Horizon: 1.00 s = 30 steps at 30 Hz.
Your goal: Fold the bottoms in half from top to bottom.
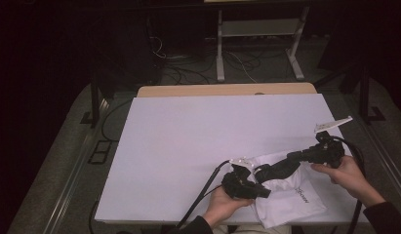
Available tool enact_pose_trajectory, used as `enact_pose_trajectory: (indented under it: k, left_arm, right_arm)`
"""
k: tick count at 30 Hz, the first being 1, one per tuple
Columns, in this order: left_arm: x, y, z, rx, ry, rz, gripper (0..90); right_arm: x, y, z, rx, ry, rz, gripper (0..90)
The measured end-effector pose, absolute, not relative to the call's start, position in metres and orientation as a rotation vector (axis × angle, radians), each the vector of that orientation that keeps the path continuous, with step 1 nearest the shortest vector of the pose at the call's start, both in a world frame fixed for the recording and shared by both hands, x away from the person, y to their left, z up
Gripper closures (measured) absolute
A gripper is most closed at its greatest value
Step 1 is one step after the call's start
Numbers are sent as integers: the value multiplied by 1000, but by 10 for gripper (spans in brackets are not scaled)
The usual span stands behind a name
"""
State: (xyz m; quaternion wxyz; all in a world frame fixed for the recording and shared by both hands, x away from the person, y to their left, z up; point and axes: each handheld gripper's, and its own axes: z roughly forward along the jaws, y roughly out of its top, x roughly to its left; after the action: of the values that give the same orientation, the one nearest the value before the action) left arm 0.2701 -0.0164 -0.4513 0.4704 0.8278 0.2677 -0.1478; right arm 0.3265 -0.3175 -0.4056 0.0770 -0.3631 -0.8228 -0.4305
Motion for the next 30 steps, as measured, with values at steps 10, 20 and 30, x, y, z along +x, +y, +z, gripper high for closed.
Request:
enact_pose_trajectory:
  k: [10,20,30]
  left_arm:
    - [270,-14,-445,2017,673,-327,481]
    - [274,-12,-438,2011,684,-258,360]
    - [281,-2,-433,1979,661,-216,243]
  right_arm:
    - [304,-328,-412,-1088,-2428,-1299,827]
    - [291,-337,-420,-1092,-2392,-1291,826]
    - [279,-341,-424,-1081,-2381,-1272,826]
